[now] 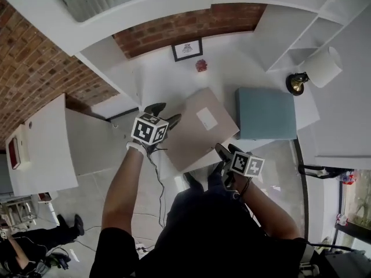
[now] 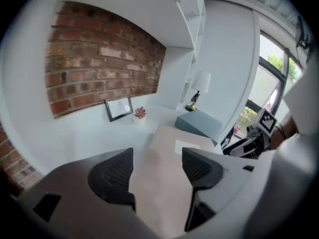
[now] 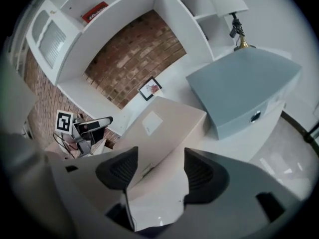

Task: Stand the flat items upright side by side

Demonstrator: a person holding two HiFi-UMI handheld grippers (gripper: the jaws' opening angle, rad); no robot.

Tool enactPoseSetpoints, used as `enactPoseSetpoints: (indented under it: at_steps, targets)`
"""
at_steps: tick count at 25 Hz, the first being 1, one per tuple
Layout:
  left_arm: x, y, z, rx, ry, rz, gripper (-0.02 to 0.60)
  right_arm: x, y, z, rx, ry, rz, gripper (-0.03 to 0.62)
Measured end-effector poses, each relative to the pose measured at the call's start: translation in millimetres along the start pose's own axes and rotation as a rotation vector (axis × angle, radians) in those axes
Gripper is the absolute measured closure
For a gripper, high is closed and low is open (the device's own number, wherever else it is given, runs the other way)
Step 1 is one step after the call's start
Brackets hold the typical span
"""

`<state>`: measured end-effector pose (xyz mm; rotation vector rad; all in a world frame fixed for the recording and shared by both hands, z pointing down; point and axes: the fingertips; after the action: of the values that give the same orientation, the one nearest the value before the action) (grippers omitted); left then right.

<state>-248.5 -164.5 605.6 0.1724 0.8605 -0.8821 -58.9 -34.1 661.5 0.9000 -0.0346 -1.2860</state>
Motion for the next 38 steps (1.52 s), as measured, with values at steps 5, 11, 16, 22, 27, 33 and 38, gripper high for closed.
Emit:
enactPoseSetpoints:
  at_steps: [5, 11, 16, 22, 27, 33, 38]
  targets:
    - [8, -5, 66, -0.153, -0.163, -0.020, 0.273, -7, 8, 22, 0.074, -0.046, 0.169, 0.262]
    - [2, 1, 117, -0.264, -0.332, -0.009, 0.267, -6, 28, 42, 0.067, -0.041, 0.344, 0.223]
    - [-17, -2, 133, -0.329, -0.413, -0.076, 0.259, -2, 33, 57, 0.052, -0.051, 0.357, 0.220]
    - [-31, 9, 129, -0.399, -0.445, -0.125, 0.258, -6, 34, 63, 0.024, -0.095, 0.322, 0.229]
    - [-28, 7, 111, -0.368, -0.391, -0.130, 0.259, 5, 25, 56, 0.020, -0.091, 0.230, 0.240]
    - [-12, -2, 70, -0.302, -0.246, -0.167, 0.259, 34, -4, 45, 0.025, -0.055, 0.020, 0.241]
    - [1, -5, 28, -0.228, -0.121, -0.179, 0.259, 57, -34, 33, 0.039, -0.032, -0.186, 0.243]
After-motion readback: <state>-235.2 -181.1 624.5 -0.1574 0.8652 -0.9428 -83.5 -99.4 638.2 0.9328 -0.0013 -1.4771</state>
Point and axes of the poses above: the fingertips, and each gripper's own axes: z forward along the fingers, y to its right, x out of its top, and after that the axes turned 1 degree about y, right-handed
